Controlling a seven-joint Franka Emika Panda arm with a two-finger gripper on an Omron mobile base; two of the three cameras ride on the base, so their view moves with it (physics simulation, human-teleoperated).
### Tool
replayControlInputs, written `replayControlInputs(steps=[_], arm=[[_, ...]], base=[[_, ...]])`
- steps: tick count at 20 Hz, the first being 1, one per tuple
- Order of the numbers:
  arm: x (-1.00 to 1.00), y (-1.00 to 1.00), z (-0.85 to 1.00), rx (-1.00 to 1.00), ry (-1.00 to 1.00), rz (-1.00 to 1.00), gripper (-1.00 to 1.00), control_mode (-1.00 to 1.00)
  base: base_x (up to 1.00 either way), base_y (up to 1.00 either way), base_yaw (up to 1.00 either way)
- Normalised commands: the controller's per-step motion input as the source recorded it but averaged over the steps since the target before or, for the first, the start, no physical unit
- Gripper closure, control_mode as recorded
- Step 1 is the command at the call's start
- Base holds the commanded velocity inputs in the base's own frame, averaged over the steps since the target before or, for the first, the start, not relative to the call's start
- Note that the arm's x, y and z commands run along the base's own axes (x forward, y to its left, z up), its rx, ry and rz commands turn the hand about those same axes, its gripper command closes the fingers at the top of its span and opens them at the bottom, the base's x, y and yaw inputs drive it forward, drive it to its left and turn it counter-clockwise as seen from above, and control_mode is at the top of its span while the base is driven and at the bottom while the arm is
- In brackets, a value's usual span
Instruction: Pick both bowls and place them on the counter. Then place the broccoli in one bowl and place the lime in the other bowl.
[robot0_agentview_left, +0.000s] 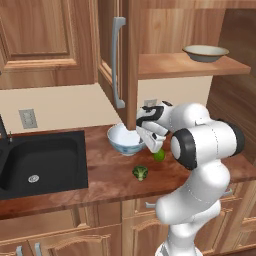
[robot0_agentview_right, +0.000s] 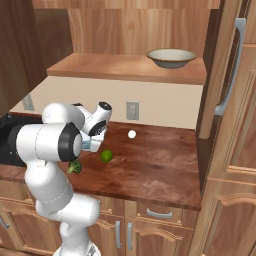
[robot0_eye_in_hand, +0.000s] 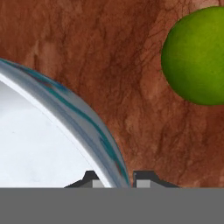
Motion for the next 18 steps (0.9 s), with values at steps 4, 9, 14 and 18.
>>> replayControlInputs(steps=[4, 9, 14, 18], arm=[[0.14, 0.05, -0.32, 0.0, 0.02, 0.0, 1.0, -1.0], [0.03, 0.06, -0.28, 0.0, 0.04, 0.0, 1.0, -1.0], [-0.1, 0.04, -0.17, 0.0, 0.01, 0.0, -1.0, -1.0], [-0.12, 0.0, 0.03, 0.04, -0.03, 0.0, -1.0, -1.0]], base=[[0.0, 0.0, 0.0], [0.0, 0.0, 0.0], [0.0, 0.0, 0.0], [0.0, 0.0, 0.0]])
